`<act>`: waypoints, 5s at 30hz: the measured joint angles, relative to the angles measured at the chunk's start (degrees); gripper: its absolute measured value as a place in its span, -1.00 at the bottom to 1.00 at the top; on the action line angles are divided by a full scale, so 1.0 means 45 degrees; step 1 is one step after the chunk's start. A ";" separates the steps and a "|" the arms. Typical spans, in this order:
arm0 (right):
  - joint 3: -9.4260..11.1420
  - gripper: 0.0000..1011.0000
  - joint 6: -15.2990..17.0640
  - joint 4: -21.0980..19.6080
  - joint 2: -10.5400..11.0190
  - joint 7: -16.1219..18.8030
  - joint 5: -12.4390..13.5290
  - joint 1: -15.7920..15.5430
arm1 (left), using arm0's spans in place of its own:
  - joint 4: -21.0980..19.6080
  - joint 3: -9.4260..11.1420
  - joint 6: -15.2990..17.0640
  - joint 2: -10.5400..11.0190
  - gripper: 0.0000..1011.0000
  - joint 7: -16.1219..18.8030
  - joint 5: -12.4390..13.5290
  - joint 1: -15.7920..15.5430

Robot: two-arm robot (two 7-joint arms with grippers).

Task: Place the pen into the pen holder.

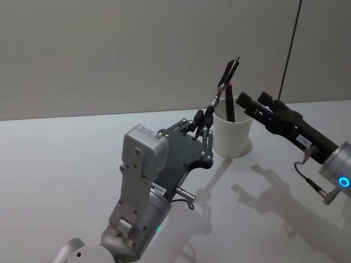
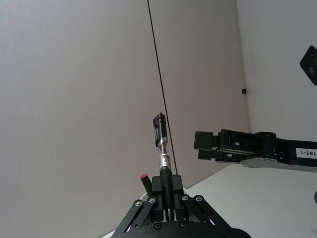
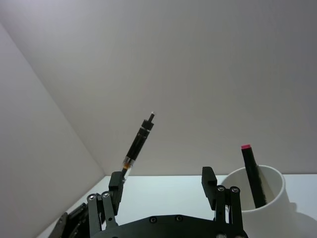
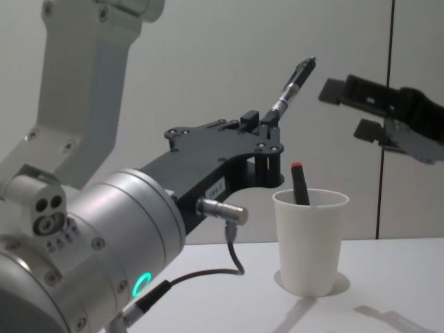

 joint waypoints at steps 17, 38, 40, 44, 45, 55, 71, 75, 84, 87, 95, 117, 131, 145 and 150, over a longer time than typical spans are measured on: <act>-0.0191 0.98 -0.0301 0.0000 -0.0435 0.0040 0.1456 0.0107 | 0.0000 -0.0006 -0.0023 -0.0001 -0.77 -0.0080 -0.0030 -0.0013; -0.0260 0.98 -0.0394 -0.0020 -0.0576 0.0058 0.1897 0.0153 | 0.0000 -0.0005 -0.0022 0.0000 -0.77 -0.0107 -0.0036 -0.0013; -0.0262 0.98 -0.0397 -0.0020 -0.0578 0.0057 0.1905 0.0154 | 0.0000 -0.0005 -0.0022 -0.0001 -0.77 -0.0107 -0.0036 -0.0013; -0.0274 0.98 -0.0397 -0.0020 -0.0578 0.0048 0.1982 0.0160 | 0.0000 -0.0005 -0.0022 -0.0001 -0.77 -0.0107 -0.0035 -0.0013; -0.0276 0.98 -0.0394 -0.0020 -0.0581 0.0045 0.2014 0.0164 | 0.0000 -0.0005 -0.0022 -0.0001 -0.77 -0.0107 -0.0035 -0.0013; -0.0316 0.98 -0.0193 0.0152 -0.0723 -0.0074 0.3000 0.0233 | 0.0000 -0.0004 -0.0022 0.0000 -0.77 -0.0107 -0.0033 -0.0013; -0.0478 0.98 0.0589 0.0627 -0.1207 -0.1330 0.5696 0.0479 | 0.0000 -0.0004 -0.0022 -0.0001 -0.77 -0.0105 -0.0033 -0.0012; -0.0614 0.98 0.0930 0.0797 -0.1418 -0.1986 0.6392 0.0612 | 0.0000 -0.0005 -0.0022 0.0000 -0.77 -0.0105 -0.0033 -0.0012; -0.0942 0.98 0.1419 0.1117 -0.1842 -0.2741 0.7141 0.0929 | -0.0001 -0.0004 -0.0022 -0.0001 -0.77 -0.0105 -0.0034 -0.0012; -0.1053 0.98 0.1566 0.1238 -0.1968 -0.2907 0.7330 0.1067 | -0.0001 -0.0005 -0.0022 -0.0001 -0.77 -0.0105 -0.0034 -0.0012; -0.1216 0.98 0.1782 0.1362 -0.2104 -0.3098 0.7554 0.1294 | -0.0001 -0.0005 -0.0022 0.0000 -0.77 -0.0105 -0.0034 -0.0012; -0.1200 0.98 0.1988 0.1039 -0.1601 -0.3111 0.8024 0.1487 | -0.0001 -0.0005 -0.0022 0.0000 -0.77 -0.0105 -0.0035 -0.0012; -0.1287 0.98 0.2116 0.1266 -0.1456 -0.2913 0.8076 0.1821 | 0.0000 -0.0005 -0.0022 -0.0001 -0.77 -0.0105 -0.0035 -0.0012; -0.1372 0.98 0.2225 0.1475 -0.1241 -0.2800 0.8099 0.1994 | -0.0001 -0.0005 -0.0023 -0.0001 -0.77 -0.0105 -0.0035 -0.0012; -0.1399 0.98 0.2248 0.1495 -0.1139 -0.2754 0.8125 0.2018 | -0.0001 -0.0005 -0.0022 -0.0001 -0.77 -0.0104 -0.0035 -0.0012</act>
